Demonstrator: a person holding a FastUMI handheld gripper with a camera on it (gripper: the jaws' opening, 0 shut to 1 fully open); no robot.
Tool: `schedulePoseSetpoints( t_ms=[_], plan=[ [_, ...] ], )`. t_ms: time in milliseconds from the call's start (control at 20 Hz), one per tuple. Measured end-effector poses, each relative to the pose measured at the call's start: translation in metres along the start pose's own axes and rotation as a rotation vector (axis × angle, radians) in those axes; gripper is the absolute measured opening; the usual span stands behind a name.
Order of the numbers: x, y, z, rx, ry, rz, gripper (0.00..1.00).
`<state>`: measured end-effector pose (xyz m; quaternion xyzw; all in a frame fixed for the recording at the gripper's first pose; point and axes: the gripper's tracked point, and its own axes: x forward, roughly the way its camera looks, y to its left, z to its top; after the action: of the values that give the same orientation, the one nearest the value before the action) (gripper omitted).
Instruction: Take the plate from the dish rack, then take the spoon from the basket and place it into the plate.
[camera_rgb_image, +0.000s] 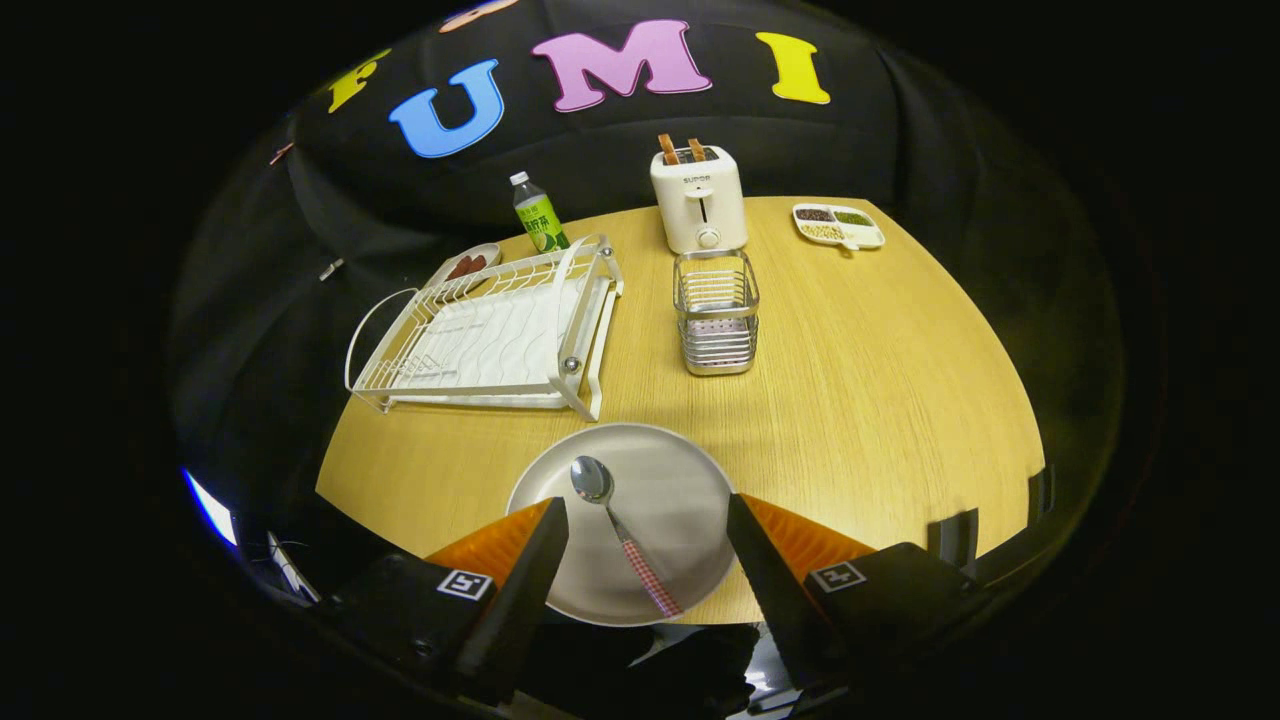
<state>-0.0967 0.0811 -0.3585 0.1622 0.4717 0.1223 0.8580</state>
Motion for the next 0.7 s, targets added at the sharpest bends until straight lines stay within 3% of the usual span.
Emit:
schedulePoseSetpoints(
  t_ms=[250, 700],
  plan=[
    [-0.034, 0.014, 0.065, -0.051, -0.151, -0.032, 0.98],
    [-0.159, 0.048, 0.219, -0.209, -0.547, -0.104, 0.99]
  ],
)
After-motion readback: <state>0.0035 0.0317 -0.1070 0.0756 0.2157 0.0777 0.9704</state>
